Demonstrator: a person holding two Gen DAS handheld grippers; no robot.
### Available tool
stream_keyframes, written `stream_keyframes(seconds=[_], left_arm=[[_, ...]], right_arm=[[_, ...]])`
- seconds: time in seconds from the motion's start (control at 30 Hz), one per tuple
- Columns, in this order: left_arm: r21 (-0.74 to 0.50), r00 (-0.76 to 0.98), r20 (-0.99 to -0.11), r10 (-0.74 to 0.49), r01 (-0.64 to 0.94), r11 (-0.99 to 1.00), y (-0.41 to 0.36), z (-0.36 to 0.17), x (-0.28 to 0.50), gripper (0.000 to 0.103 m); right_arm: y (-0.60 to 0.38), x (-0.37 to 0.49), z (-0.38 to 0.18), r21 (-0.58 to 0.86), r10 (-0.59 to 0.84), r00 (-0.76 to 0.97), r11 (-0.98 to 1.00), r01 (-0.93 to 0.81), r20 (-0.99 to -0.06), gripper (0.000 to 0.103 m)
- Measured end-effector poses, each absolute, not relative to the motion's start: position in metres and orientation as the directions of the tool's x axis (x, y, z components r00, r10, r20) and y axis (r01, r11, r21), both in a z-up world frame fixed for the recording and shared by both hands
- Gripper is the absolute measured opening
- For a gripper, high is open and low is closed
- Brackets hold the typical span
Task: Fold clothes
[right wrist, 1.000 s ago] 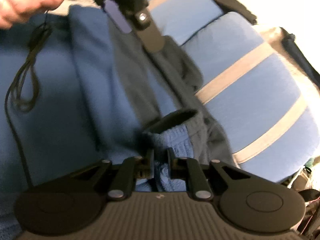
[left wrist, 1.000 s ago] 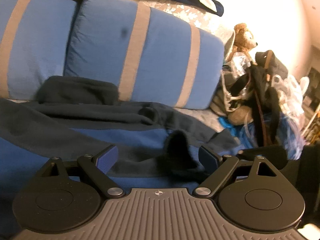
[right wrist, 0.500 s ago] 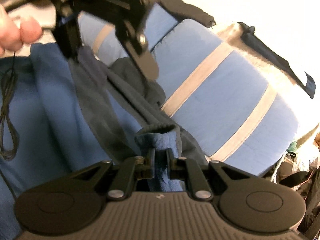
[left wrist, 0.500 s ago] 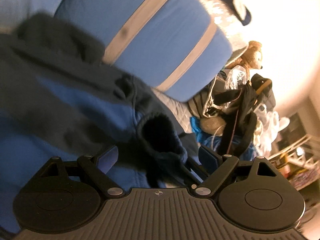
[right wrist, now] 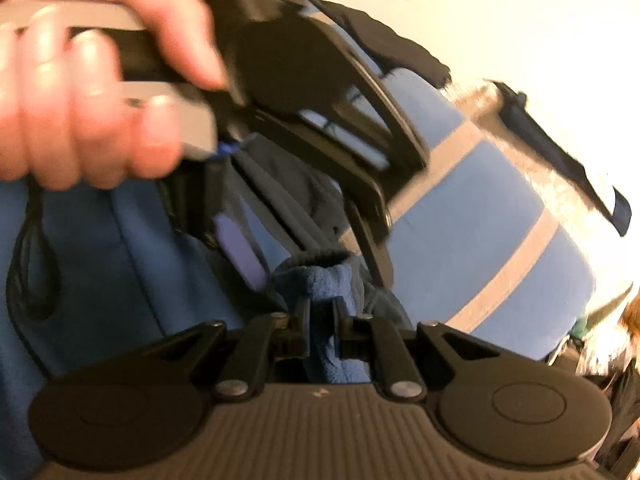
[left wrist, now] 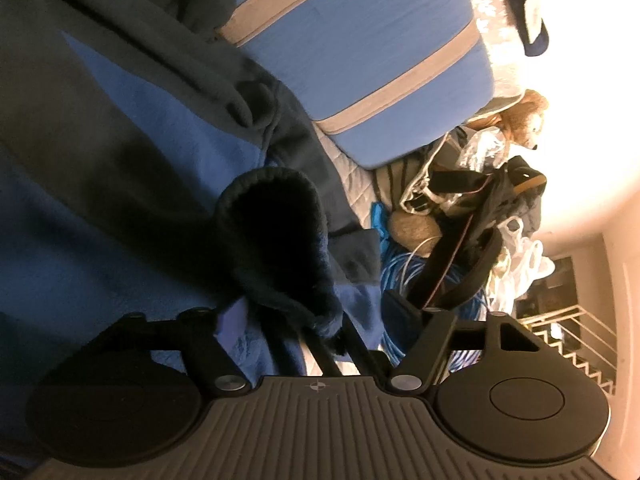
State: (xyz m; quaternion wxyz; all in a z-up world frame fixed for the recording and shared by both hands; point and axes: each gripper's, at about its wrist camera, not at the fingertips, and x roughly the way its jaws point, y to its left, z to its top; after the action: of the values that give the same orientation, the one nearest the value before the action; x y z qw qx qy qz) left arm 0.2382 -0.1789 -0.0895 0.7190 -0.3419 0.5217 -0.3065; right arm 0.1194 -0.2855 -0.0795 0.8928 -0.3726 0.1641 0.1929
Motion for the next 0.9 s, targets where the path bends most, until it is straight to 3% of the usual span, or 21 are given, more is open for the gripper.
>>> stream_keyframes(seconds=[0.17,0.43,0.53,0.67,0.8,0.83,0.9], left_arm=[[-0.774,0.287,-0.579,-0.763,0.1,0.625,-0.177,-0.085,0.241,0.036],[-0.778,0.292,-0.565,-0.771,0.122,0.616,-0.175,-0.081,0.243,0.033],[-0.779,0.294,-0.562,-0.773,0.125,0.615,-0.175,-0.08,0.244,0.016],[-0.752,0.324,-0.565,-0.759,0.175,0.635,-0.177,-0.07,0.24,0.013],[-0.703,0.391,-0.564,-0.727,0.235,0.672,-0.178,-0.049,0.234,0.013],[-0.696,0.405,-0.558,-0.724,0.246,0.674,-0.177,-0.044,0.233,0.013],[-0.688,0.433,-0.539,-0.722,0.268,0.674,-0.173,-0.033,0.232,0.012]], right_arm=[[-0.275,0.114,-0.084,-0.646,0.23,0.883,0.61,-0.459,-0.41,0.011],[-0.271,0.1,-0.084,-0.679,0.259,0.883,0.565,-0.468,-0.392,0.01],[-0.269,0.095,-0.085,-0.694,0.269,0.881,0.542,-0.473,-0.39,0.01],[-0.268,0.093,-0.085,-0.701,0.263,0.886,0.542,-0.464,-0.383,0.013],[-0.273,0.092,-0.079,-0.686,0.241,0.918,0.61,-0.397,-0.317,0.061],[-0.275,0.092,-0.08,-0.691,0.229,0.927,0.619,-0.374,-0.297,0.078],[-0.28,0.094,-0.083,-0.699,0.204,0.94,0.629,-0.34,-0.274,0.083]])
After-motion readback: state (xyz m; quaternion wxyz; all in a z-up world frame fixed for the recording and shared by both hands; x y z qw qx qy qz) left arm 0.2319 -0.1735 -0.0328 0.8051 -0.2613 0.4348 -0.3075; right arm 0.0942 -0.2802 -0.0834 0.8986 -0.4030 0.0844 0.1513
